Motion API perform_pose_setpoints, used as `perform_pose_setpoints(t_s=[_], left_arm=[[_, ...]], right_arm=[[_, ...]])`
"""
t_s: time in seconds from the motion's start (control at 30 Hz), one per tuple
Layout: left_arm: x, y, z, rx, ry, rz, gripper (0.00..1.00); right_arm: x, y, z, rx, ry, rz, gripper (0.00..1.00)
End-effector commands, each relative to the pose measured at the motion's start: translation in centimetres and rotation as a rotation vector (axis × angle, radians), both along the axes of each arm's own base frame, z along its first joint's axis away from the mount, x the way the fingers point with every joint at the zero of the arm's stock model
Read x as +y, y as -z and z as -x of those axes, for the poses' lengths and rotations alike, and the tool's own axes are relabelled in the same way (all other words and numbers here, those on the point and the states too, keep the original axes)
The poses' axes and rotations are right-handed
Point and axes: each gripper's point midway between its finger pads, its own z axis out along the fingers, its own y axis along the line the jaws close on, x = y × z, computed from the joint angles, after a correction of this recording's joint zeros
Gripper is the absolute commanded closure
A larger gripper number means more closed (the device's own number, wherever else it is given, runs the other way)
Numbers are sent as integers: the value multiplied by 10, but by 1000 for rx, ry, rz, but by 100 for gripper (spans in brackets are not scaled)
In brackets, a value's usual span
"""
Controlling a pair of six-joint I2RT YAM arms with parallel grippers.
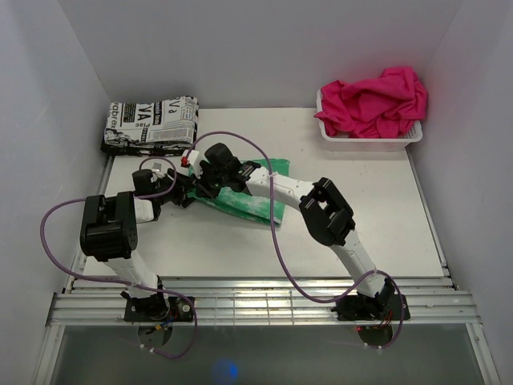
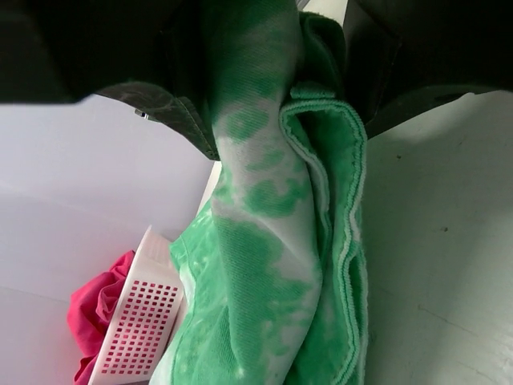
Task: Fold and stack the trousers
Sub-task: Neatly place the folded trousers to the corner
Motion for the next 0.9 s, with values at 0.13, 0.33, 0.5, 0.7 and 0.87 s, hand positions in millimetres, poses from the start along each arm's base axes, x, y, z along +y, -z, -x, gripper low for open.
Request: perform_pose_setpoints(t_s=[0.13, 0.33, 0.5, 0.7, 0.87], left_arm=[[-6, -12, -14, -79, 18, -13, 47], [-8, -28, -27, -173, 59, -15, 100], [-10, -57, -38, -299, 98, -79, 100], [-55, -104, -56, -616, 289, -346, 100], [-74, -172, -110, -919, 297, -666, 100]], right_arm=[[24, -63, 4, -40, -41, -182, 92], [-4, -97, 4, -19, -31, -245, 40], [-68, -140, 1, 32, -8, -244, 32], [-171, -164, -18, -16, 111, -210, 6], [-247, -147, -47, -9, 259, -159, 10]])
